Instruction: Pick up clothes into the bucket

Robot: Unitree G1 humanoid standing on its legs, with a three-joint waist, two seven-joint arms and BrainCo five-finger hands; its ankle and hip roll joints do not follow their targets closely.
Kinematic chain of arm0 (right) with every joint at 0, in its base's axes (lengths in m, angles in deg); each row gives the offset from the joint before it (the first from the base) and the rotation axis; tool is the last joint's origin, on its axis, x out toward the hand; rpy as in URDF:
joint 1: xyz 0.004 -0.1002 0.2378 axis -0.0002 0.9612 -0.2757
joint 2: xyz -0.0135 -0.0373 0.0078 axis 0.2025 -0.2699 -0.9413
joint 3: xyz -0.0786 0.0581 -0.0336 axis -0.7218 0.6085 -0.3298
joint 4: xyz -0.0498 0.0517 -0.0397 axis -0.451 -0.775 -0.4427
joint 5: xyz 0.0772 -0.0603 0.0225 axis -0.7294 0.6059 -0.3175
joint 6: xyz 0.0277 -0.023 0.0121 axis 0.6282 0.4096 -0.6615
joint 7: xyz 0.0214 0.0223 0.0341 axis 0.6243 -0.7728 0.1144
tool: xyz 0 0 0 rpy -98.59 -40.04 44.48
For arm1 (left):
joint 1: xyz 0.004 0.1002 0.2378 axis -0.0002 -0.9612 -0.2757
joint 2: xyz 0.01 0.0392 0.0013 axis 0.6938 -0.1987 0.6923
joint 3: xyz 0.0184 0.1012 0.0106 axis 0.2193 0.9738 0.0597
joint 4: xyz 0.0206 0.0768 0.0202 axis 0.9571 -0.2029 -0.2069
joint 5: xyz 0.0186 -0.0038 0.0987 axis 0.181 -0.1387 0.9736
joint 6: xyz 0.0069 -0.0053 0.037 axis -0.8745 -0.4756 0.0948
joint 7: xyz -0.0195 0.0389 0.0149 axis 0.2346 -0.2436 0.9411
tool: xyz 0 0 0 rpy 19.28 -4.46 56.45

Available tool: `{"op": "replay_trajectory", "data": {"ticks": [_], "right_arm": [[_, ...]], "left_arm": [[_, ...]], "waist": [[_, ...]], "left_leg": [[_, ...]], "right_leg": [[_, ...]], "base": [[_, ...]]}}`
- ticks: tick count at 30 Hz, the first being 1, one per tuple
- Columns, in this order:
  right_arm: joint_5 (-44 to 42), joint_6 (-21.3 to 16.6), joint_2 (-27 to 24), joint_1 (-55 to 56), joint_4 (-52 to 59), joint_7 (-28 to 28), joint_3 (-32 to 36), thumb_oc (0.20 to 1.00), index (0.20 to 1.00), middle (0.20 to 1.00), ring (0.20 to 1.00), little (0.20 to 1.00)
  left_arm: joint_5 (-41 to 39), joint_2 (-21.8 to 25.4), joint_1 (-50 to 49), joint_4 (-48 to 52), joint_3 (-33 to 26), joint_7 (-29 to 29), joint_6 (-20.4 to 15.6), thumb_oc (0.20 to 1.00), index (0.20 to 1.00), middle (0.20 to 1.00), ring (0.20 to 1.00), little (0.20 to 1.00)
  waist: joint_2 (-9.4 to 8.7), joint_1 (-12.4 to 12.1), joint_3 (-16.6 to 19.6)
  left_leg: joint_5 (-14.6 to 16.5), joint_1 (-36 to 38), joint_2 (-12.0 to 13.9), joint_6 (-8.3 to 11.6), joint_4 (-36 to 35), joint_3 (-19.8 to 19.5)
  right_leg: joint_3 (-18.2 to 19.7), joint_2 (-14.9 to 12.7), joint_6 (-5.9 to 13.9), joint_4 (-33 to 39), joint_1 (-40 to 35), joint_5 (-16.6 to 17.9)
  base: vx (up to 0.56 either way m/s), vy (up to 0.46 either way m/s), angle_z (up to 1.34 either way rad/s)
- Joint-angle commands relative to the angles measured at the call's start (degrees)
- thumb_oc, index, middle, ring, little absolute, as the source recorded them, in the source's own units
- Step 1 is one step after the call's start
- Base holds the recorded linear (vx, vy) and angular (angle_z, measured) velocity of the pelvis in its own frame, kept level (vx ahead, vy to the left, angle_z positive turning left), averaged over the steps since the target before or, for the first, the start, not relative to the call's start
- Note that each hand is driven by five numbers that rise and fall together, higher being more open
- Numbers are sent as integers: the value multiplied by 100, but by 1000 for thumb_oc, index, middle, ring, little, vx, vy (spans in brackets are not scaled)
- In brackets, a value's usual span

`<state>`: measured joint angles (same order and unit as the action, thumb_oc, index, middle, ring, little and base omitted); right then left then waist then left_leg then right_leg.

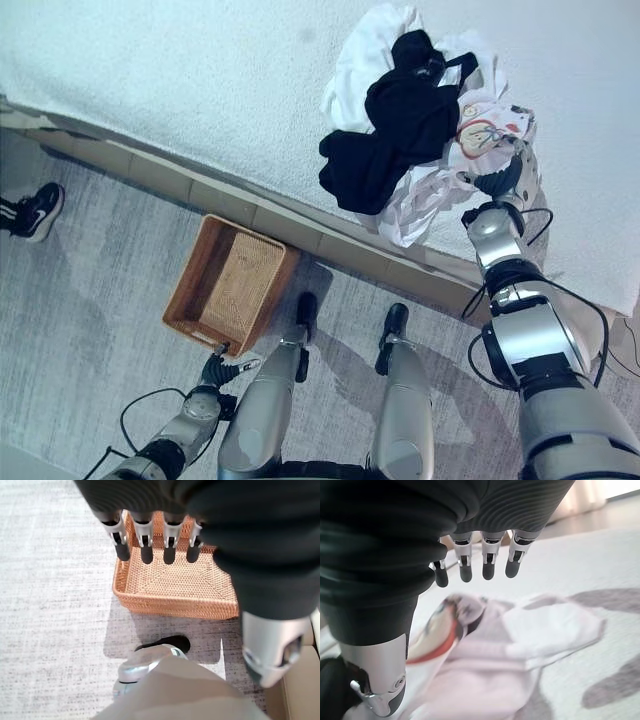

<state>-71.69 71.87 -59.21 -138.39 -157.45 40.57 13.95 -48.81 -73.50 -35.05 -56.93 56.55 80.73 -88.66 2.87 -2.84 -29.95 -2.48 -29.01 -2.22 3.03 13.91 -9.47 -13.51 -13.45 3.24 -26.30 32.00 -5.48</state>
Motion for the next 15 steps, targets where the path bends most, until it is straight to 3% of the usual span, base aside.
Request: {"op": "replay_trajectory", "data": {"ticks": [1,4,5,6,7,9,10,11,15], "right_arm": [[-93,-14,-320,-258,-10,-151,-206,1000,1000,1000,1000,1000],[-55,143,-303,-384,-309,-587,-429,1000,1000,1000,1000,1000],[-108,212,-230,-382,-479,-822,-488,906,906,906,906,906],[-110,210,-241,-413,-479,-820,-475,802,802,802,802,802],[-168,235,-212,-404,-538,-856,-466,689,689,689,689,689],[-192,245,-188,-381,-583,-935,-469,429,429,429,429,429],[-170,241,-178,-406,-604,-947,-495,263,263,263,263,263],[-189,228,-168,-409,-596,-922,-476,200,200,200,200,200],[-212,184,-168,-420,-512,-896,-469,200,200,200,200,200]], "left_arm": [[-293,-312,-96,265,203,118,-94,1000,1000,1000,1000,1000],[-335,-314,-13,270,206,98,-67,1000,1000,1000,1000,1000],[-348,-325,-14,257,217,48,-40,1000,1000,1000,1000,1000],[-346,-317,20,265,214,49,-42,1000,1000,1000,1000,1000],[-372,-320,-22,278,200,44,-32,1000,1000,1000,1000,1000],[-415,-321,-20,267,171,38,-26,1000,1000,1000,1000,1000],[-422,-329,-14,245,164,36,-13,1000,1000,1000,1000,1000],[-442,-329,-1,235,149,41,-12,1000,1000,1000,1000,1000],[-437,-327,45,187,109,73,5,1000,1000,1000,1000,1000]], "waist": [[-85,-132,16],[-77,-155,16],[-103,-166,16],[-80,-170,16],[-107,-165,16],[-111,-170,16],[-120,-167,16],[-129,-165,16],[-149,-132,16]], "left_leg": [[320,-319,-259,-122,515,-47],[273,-523,-287,-109,544,-126],[418,-500,-309,-81,578,-180],[241,-615,-314,-94,541,-185],[414,-530,-321,-77,582,-197],[395,-592,-324,-77,577,-213],[392,-618,-326,-79,579,-209],[392,-644,-328,-83,593,-207],[396,-658,-324,-87,612,-171]], "right_leg": [[35,-87,182,-208,-178,-251],[-48,-132,150,-271,-24,-280],[-40,-148,181,-377,-48,-471],[-102,-156,140,-316,43,-299],[-46,-163,180,-407,-5,-476],[-44,-175,178,-429,76,-470],[-37,-173,175,-435,102,-468],[-32,-170,173,-424,122,-461],[18,-154,167,-397,156,-450]], "base": [[-13,-29,13],[6,-81,22],[-18,-55,23],[63,-83,31],[0,-11,27],[28,-24,19],[-18,0,4],[0,0,0],[-5,1,-1]]}}
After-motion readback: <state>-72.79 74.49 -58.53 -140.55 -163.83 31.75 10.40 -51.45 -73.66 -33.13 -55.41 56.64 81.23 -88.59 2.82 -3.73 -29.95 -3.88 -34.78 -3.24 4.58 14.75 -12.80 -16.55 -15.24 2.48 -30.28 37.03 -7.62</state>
